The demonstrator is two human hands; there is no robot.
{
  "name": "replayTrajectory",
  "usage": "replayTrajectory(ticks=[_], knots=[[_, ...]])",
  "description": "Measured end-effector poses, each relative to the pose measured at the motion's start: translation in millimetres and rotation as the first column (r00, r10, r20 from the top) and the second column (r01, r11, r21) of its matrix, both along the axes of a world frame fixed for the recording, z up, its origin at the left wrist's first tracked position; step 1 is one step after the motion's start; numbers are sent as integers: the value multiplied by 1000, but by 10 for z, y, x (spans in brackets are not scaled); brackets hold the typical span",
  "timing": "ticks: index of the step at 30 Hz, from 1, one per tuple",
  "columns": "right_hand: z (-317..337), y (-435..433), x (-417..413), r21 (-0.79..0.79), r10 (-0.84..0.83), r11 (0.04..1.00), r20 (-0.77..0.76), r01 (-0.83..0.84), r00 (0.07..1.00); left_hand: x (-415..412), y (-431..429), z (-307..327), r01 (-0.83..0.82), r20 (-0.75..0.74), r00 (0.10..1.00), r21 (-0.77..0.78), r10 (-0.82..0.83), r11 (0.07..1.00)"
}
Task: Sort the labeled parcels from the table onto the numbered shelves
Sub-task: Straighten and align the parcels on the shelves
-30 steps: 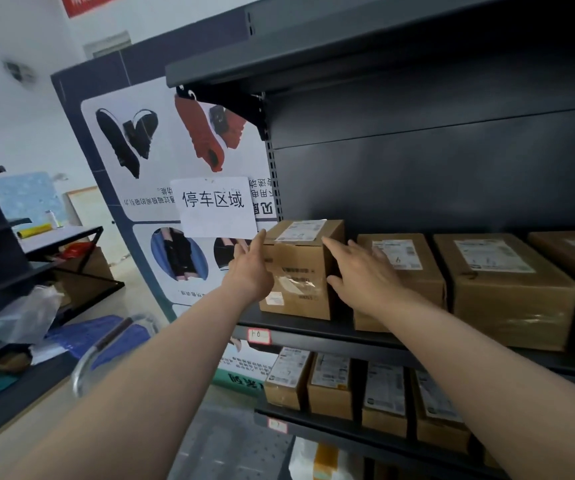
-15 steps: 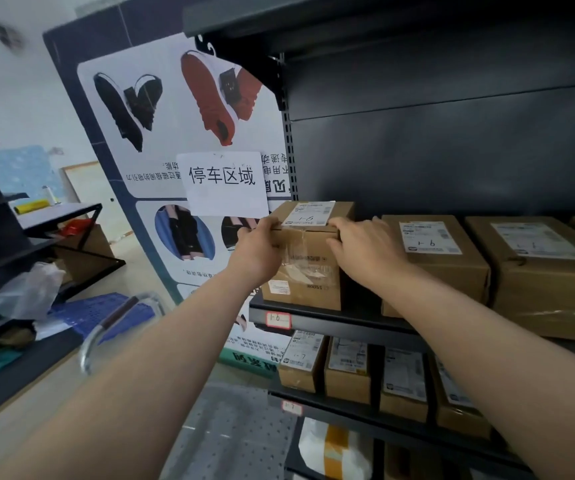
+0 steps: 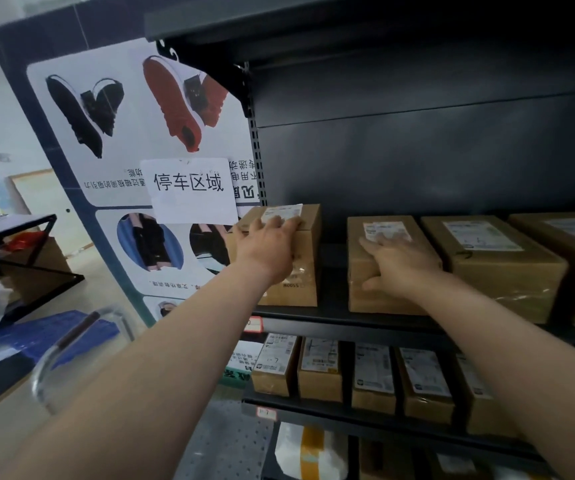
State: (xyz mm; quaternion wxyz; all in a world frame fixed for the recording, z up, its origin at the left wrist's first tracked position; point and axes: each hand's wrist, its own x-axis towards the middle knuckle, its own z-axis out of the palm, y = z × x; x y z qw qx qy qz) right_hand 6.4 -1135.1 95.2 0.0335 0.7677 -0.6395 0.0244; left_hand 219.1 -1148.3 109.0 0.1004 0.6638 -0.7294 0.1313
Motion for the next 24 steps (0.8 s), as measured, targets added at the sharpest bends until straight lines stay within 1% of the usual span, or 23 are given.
replayTrajectory(ticks=[4, 7, 12, 14, 16, 18, 20, 22, 24], knots=[[9, -24, 92, -32, 32, 999, 15, -32, 999, 48, 13, 64, 15, -6, 1000, 2, -15, 1000], [-21, -40, 219, -61, 50, 997, -1, -50, 999, 63, 41, 97, 29, -33, 999, 20, -29, 999], [-65, -43, 377, -97, 98, 991, 23, -95, 995, 9, 65, 104, -17, 38, 999, 41, 15, 999], [-84, -64, 414, -112, 92, 990, 35, -87, 995, 3, 58, 100, -26, 43, 999, 52, 24, 998], [-88, -79, 442, -109, 71, 992, 14, -69, 997, 2, 64, 120, -30, 40, 999, 70, 28, 997], [-111, -90, 444, -125, 44, 991, -11, -45, 999, -1, 74, 151, -22, 15, 1000, 99, 21, 995], [-160, -80, 399, -152, 47, 987, -2, -47, 999, -19, 106, 162, -10, -40, 999, 108, 15, 994], [-200, -41, 305, -182, 123, 977, 51, -112, 991, -57, 151, 156, -5, -105, 994, 53, 10, 999], [-199, 50, 184, -256, 225, 947, 94, -195, 970, -130, 198, 156, 19, -145, 989, -26, -22, 999]])
